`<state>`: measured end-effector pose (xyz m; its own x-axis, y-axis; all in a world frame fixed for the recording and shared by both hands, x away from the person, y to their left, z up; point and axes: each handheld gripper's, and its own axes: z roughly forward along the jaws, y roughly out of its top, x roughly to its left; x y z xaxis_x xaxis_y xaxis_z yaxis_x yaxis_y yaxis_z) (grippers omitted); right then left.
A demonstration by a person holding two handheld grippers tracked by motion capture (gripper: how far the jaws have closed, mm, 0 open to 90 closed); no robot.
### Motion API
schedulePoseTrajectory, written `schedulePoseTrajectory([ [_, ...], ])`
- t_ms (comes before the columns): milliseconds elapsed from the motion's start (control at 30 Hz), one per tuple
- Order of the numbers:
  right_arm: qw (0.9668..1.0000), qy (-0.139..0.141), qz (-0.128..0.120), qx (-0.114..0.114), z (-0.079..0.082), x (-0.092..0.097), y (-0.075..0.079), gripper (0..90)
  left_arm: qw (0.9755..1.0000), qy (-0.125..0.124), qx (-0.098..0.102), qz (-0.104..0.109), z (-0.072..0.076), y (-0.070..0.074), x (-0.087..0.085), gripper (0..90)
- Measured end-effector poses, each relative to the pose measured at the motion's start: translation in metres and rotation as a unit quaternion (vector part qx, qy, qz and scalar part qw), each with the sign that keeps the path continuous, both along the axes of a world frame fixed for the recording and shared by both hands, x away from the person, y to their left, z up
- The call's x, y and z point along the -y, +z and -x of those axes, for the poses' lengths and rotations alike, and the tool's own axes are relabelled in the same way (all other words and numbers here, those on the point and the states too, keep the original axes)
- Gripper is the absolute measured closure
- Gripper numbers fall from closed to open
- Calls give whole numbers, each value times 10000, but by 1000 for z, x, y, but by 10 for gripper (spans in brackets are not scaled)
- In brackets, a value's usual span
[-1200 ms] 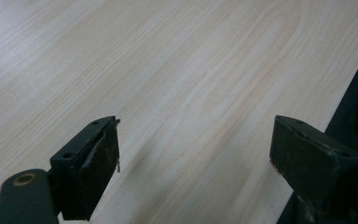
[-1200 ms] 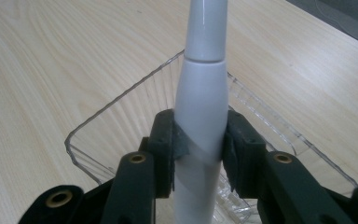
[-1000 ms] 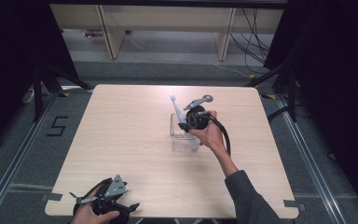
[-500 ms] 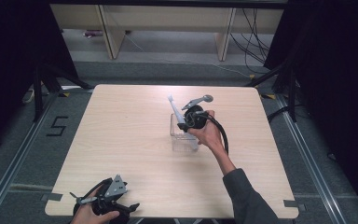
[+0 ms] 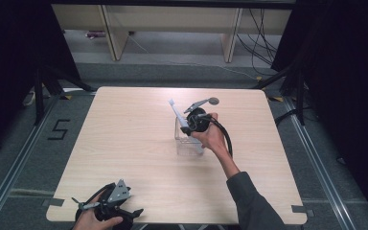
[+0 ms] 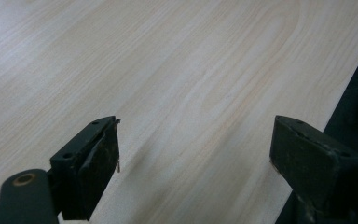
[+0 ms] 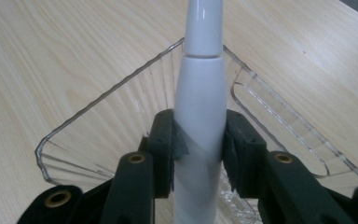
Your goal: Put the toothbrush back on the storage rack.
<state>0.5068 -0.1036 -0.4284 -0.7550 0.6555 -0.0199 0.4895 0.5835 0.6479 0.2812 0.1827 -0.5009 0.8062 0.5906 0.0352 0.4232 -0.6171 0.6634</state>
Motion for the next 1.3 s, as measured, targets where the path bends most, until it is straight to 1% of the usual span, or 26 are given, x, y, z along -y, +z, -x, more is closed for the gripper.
schedulePoseTrajectory([
  [33, 10000, 0, 0, 0, 0, 0, 0, 665, 10000, 0, 0, 0, 0, 0, 0, 150],
  [67, 10000, -18, -61, 29, -1, -2, -2, 665, 10000, 0, 2, 5, 0, 0, 0, 150],
  [133, 9999, -77, -52, -58, 0, -3, -2, 663, 10000, 3, 2, 7, 0, 0, 0, 150],
  [200, 10000, -32, 5, -43, 0, -3, -2, 663, 10000, 3, -2, 6, 0, 0, 0, 150],
  [333, 10000, -1, -26, -75, -1, -2, -2, 657, 10000, 7, -2, 9, 0, 0, 0, 150],
  [367, 9999, -66, -90, -47, -1, -3, -3, 654, 10000, 8, -9, 12, 0, 0, 0, 150],
  [400, 10000, 4, -68, -47, -1, -1, -1, 644, 10000, 5, -15, 12, 0, 0, 0, 150],
  [433, 9999, 26, -123, 29, -2, -1, -1, 633, 10000, 5, -15, 12, 0, 0, 0, 150],
  [467, 9999, 4, -119, -59, 0, 1, 2, 625, 10000, -2, -11, 7, 0, 0, 0, 151],
  [500, 9999, 4, -119, -59, 0, 1, 2, 625, 10000, -2, -11, 7, 0, 0, 0, 150],
  [567, 9999, -18, -163, -21, 2, 3, 5, 620, 10000, -13, -6, -2, 0, 0, 0, 150],
  [600, 9996, 40, -252, 115, 2, 6, 8, 615, 10000, -4, -8, 2, 0, 0, 0, 150],
  [700, 9996, -16, -265, 64, 5, 10, 12, 602, 10000, -7, -17, 25, -1, -1, 0, 150],
  [733, 9991, -38, -418, 114, 6, 13, 15, 599, 10000, -12, -38, 1, -1, -1, 0, 150],
  [800, 9991, -33, -405, 135, 7, 16, 17, 597, 10000, 2, -40, -5, -1, -1, 1, 150],
  [833, 9989, -1, -443, 177, 7, 17, 18, 587, 10000, 0, -11, -5, 0, -1, 0, 151],
  [867, 9986, -93, -511, 64, 10, 18, 20, 579, 10000, 15, -20, 20, 0, -1, 0, 150],
  [900, 9987, -66, -482, 179, 9, 20, 21, 570, 10000, 18, -17, 18, 0, -1, 0, 150],
  [933, 9985, -30, -509, 189, 9, 21, 21, 560, 10000, 18, -18, 19, -1, -1, 0, 150],
  [1033, 9973, -138, -703, 178, 13, 24, 25, 530, 10000, 11, -69, -3, -1, 0, 0, 150],
  [1067, 9974, -116, -691, 175, 14, 25, 26, 523, 10000, 10, -69, -3, -1, -1, 0, 150],
  [1100, 9970, -141, -742, 174, 15, 25, 26, 510, 10000, -5, -58, -4, -1, -1, 0, 150],
  [1167, 9973, -107, -691, 208, 15, 26, 28, 496, 10000, 11, -66, -2, -1, 0, 0, 151],
  [1200, 9970, -75, -705, 319, 15, 27, 28, 488, 10000, 11, -58, -5, -1, 0, 0, 151],
  [1233, 9963, -133, -800, 270, 16, 27, 28, 478, 10000, 18, -16, 19, 0, 0, 0, 150],
  [1300, 9965, -138, -767, 304, 18, 30, 31, 462, 10000, -21, -60, 3, -1, 0, 0, 150],
])
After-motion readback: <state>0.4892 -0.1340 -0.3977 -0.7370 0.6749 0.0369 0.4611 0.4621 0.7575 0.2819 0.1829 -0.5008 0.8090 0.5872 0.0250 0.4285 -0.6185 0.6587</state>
